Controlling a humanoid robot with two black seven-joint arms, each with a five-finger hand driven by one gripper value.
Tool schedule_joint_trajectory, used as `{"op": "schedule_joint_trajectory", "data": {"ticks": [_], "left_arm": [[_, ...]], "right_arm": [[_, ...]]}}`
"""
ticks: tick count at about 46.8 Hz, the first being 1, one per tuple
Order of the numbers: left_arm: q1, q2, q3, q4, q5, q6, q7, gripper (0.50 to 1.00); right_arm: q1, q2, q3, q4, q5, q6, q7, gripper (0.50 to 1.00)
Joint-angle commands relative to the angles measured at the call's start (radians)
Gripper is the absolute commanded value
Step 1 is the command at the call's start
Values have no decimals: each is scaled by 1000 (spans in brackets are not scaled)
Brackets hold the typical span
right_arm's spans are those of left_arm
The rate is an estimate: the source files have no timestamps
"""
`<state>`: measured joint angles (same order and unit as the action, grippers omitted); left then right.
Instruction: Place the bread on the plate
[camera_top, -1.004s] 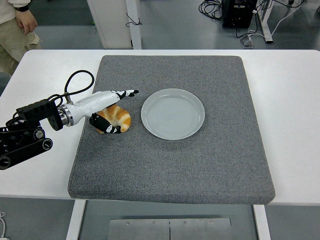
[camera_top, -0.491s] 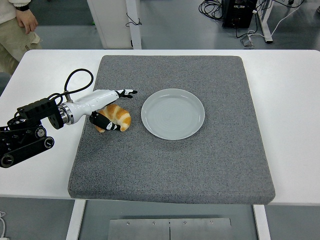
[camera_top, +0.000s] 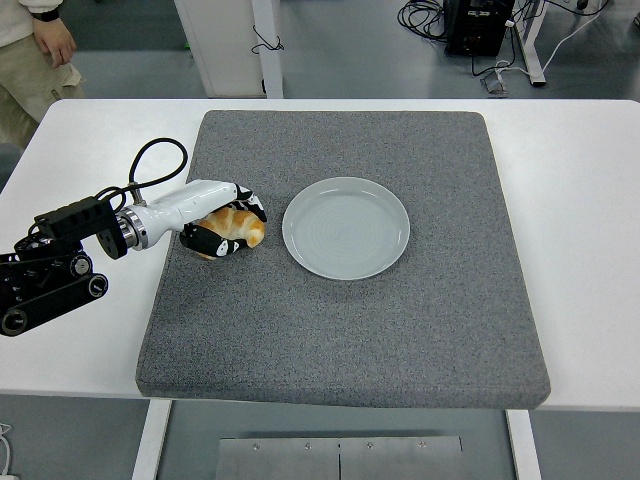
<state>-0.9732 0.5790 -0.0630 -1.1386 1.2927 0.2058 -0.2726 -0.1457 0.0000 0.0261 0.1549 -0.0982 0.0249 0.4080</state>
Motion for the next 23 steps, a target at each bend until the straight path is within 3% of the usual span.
{"op": "schedule_joint_trajectory", "data": {"ticks": [1,10,23], "left_arm": [[-4,2,0,0,0,1,-13,500],[-32,12,-15,-1,-12,0,-16,500],[-145,21,-9,-1,-18,-5,-14,500]], "right_arm": [[0,0,0,0,0,0,0,1000],[0,0,0,0,0,1,0,1000],[0,0,0,0,0,1,0,1000]]}}
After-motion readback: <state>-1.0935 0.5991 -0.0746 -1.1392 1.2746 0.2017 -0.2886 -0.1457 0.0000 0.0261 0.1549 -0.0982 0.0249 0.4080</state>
